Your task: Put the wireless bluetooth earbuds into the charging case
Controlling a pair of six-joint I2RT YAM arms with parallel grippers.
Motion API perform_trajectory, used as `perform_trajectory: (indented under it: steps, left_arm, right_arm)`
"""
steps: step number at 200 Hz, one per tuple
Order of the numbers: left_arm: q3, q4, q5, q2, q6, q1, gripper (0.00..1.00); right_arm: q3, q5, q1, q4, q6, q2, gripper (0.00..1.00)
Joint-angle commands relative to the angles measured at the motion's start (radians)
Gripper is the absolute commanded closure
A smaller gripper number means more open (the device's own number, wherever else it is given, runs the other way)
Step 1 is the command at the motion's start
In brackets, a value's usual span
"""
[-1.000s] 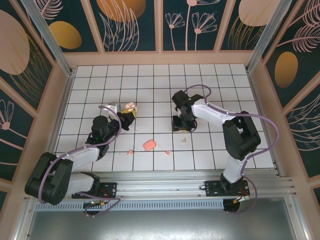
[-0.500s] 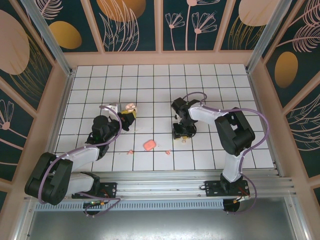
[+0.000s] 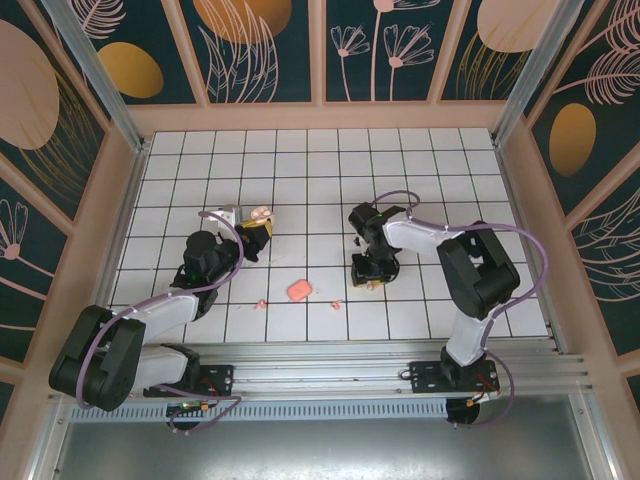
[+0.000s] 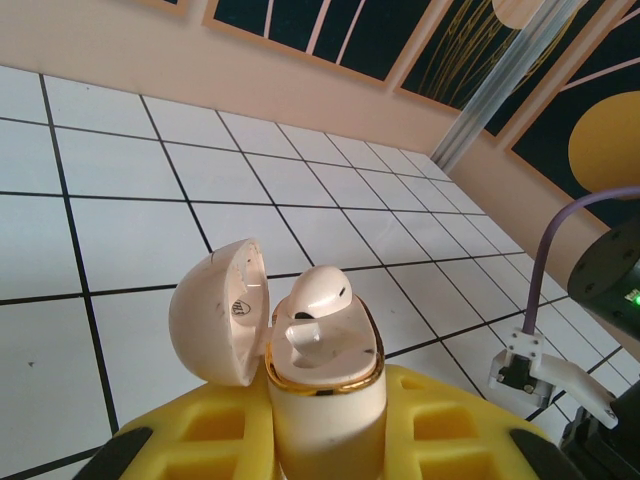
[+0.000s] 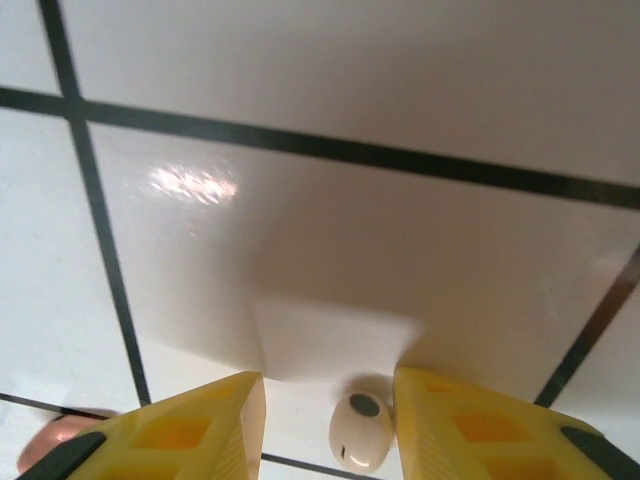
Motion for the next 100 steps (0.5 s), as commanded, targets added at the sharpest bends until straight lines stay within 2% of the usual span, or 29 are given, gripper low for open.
perform_trajectory:
  steps: [1,35,53,100]
  left_arm:
    - [0.032,0.017,0.017,0.002,0.021,0.006,0.84]
    - [0.033,0.018,0.021,0.004,0.021,0.007,0.84]
    - [0.035,0.018,0.025,0.004,0.019,0.006,0.84]
    - [0.034,0.017,0.023,0.001,0.019,0.006,0.85]
  right_arm:
    - [-0.028,0.018,0.007,-0.07,0.022,-0.032,0.6]
    - [0.002,0.033,0.013,-0.089,0.02,-0.071,0.59]
    - [0.034,0.053,-0.009,-0.093,0.01,-0.08,0.54]
    - [0.03,0.042,-0.026,-0.068,-0.021,-0.029,0.5]
